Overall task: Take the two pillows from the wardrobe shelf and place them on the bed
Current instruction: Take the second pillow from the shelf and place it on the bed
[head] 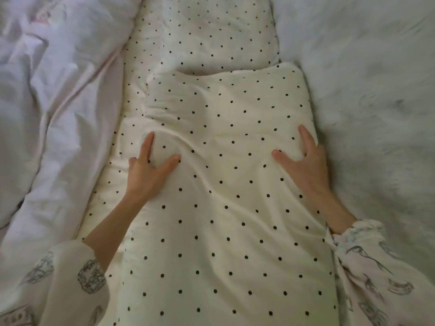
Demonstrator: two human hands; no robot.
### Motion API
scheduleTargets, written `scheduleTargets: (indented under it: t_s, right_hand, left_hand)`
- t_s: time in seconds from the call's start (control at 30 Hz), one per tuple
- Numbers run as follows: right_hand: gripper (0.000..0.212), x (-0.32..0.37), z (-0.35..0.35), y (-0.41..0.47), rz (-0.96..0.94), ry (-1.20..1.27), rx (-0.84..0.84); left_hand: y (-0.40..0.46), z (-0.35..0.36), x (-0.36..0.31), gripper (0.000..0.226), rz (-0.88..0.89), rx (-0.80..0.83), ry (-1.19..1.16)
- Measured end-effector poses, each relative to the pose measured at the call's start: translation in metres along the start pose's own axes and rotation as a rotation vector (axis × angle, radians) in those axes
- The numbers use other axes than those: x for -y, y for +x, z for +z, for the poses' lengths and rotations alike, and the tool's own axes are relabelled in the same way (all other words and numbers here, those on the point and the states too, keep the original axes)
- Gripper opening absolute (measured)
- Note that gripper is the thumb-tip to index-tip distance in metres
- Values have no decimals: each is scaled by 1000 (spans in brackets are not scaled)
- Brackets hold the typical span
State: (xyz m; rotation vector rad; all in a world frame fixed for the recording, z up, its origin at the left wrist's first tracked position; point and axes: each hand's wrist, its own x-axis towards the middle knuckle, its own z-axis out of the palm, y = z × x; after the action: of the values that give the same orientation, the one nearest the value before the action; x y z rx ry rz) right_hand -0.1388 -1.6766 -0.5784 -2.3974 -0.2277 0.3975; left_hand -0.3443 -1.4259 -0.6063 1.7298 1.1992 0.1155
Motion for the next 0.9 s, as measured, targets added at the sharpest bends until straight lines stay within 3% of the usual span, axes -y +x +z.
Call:
scheduleTargets:
  t_s: [0.1, 0.27, 0.43, 0.53, 0.7, 0.9]
  right_hand:
    - [84, 1, 5, 23, 12, 17, 17]
    - [76, -21, 34, 18, 65, -236, 96]
    - [72, -45, 34, -8, 50, -230, 81]
    - [74, -56, 30, -26, 82, -204, 117]
    - [83, -38, 31, -20, 87, -92, 107]
    - [84, -45, 32, -11, 95, -74, 177]
  left_hand:
    - [19, 8, -6, 86, 8, -30, 76]
    - [33, 35, 9, 89, -100, 200, 310]
    - [25, 22, 33, 92, -6, 196, 110]
    - [5, 14, 50, 98, -149, 242, -78]
    - [-4, 10, 42, 93, -143, 91, -147]
    - [-5, 18, 48, 87, -71, -50, -4]
